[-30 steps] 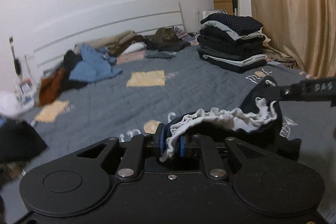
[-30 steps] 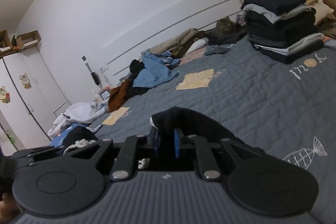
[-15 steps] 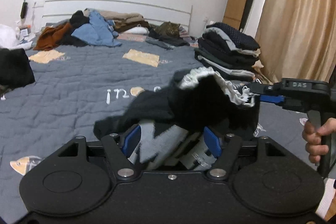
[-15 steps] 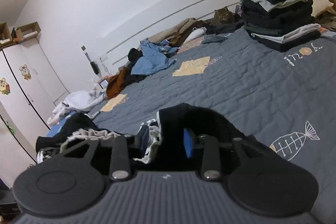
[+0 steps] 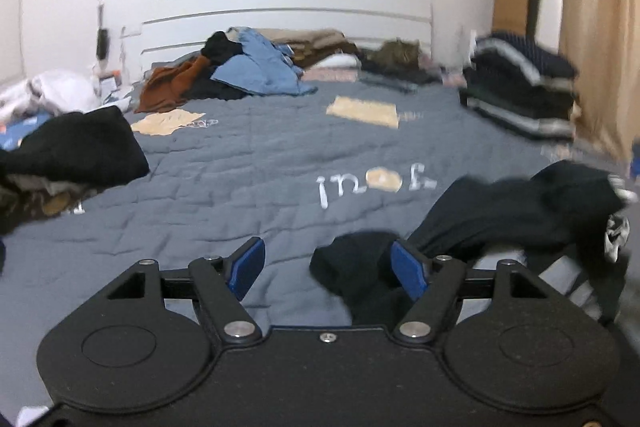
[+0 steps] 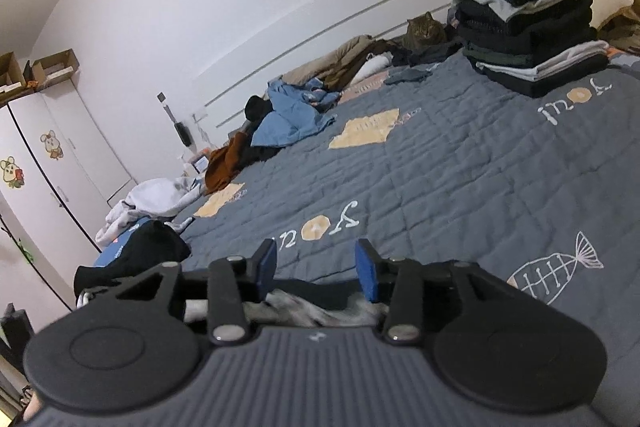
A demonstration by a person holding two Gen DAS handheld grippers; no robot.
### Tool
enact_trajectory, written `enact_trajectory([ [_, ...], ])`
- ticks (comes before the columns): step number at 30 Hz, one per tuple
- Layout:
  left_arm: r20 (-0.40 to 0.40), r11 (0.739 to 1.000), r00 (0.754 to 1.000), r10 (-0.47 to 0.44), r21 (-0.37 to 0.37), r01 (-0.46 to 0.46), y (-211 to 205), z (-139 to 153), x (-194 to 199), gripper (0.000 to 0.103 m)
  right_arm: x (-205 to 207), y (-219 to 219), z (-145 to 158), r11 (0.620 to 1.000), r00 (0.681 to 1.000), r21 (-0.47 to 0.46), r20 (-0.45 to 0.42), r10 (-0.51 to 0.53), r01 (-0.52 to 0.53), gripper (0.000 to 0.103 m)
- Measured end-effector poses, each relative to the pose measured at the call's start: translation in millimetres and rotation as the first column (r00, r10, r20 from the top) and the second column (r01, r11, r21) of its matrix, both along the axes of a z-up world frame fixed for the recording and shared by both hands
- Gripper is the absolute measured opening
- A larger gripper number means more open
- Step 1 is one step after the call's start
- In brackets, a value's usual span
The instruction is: Fold clothes
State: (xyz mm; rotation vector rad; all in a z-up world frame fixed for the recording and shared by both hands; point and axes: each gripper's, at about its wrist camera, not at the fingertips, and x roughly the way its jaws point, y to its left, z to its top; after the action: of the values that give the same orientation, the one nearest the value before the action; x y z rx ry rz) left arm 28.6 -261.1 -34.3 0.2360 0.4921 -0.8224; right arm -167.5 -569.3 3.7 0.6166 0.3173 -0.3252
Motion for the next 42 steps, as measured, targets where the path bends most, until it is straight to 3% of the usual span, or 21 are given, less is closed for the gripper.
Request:
enact_trajectory([
  [3,-0.029,0.998,0.999,-0.045,0.037,0.046,-9,-12,-1,0.069,3,-1,-3,1.0,1.0,0.013,-0.003,0.009,-0.009,0.042],
  [10,-0.042,0.989,0.988,-0.148,0.019,0.149,-22,-20,-13,0.069,5,-1,-6,0.999,0.999,0.027,-0.012,0.035,-0.035,0.043],
  [12,0.026,0.982,0.982,-0.184,0.054,0.183,-31,-20,-25,0.069,7,-2,-7,0.999,0.999,0.038,-0.016,0.036,-0.035,0.043],
  [15,0.18,0.961,0.955,-0.237,0.187,0.203,-49,-27,-46,0.069,8,-1,-7,0.999,0.999,0.037,-0.017,0.039,-0.039,0.043],
  [22,0.288,0.928,0.901,-0.324,0.281,0.244,-72,-41,-60,0.069,10,0,-7,0.998,0.999,0.039,-0.013,0.05,-0.049,0.044],
  [25,0.314,0.924,0.888,-0.336,0.294,0.246,-78,-43,-63,0.056,12,1,-9,0.997,0.998,0.041,-0.022,0.061,-0.06,0.044],
  [27,0.301,0.924,0.891,-0.339,0.287,0.254,-80,-43,-62,0.021,14,1,-10,0.997,0.997,0.038,-0.026,0.07,-0.069,0.044],
  [29,0.292,0.923,0.894,-0.34,0.287,0.257,-80,-45,-61,0.015,16,2,-10,0.997,0.997,0.037,-0.029,0.075,-0.074,0.044],
  [33,0.318,0.936,0.899,-0.302,0.276,0.217,-68,-36,-57,0.009,18,3,-10,0.994,0.995,0.039,-0.03,0.099,-0.098,0.044],
  [37,0.347,0.968,0.916,-0.202,0.211,0.133,-49,-11,-49,0.009,20,6,-10,0.991,0.991,0.037,-0.034,0.128,-0.127,0.044],
  [42,0.344,0.964,0.925,-0.159,0.257,0.071,-27,9,-48,0.009,23,10,-12,0.989,0.989,0.043,-0.045,0.144,-0.142,0.044],
])
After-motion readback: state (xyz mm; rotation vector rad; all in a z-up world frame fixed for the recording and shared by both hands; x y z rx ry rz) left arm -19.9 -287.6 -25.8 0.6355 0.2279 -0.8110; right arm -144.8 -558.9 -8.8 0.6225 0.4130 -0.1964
